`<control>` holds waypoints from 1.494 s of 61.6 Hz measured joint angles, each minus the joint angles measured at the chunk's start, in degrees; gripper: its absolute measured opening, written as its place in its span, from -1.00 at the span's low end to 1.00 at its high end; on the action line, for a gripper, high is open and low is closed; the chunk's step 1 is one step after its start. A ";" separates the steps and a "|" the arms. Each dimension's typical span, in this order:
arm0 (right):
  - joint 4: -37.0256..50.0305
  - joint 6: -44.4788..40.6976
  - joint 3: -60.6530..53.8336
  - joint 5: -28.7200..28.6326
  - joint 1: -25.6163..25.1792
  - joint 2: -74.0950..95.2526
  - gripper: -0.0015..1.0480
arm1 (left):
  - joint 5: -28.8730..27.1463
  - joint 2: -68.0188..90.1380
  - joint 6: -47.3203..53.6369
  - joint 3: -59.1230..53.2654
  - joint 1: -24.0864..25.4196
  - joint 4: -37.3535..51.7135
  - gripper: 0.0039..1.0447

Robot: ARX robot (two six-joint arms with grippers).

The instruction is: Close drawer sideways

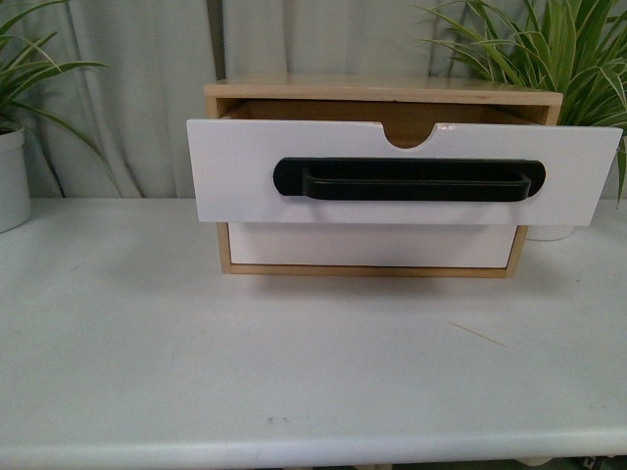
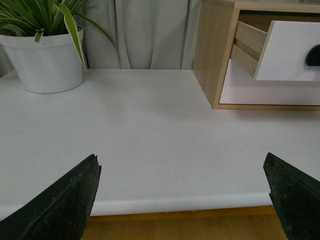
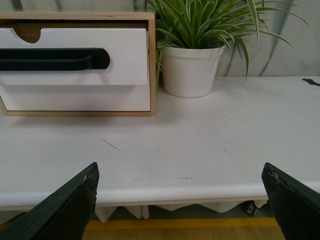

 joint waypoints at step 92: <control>0.85 -20.72 11.91 -11.58 4.92 31.23 0.83 | -43.58 43.01 -42.34 20.24 -23.52 -4.04 0.89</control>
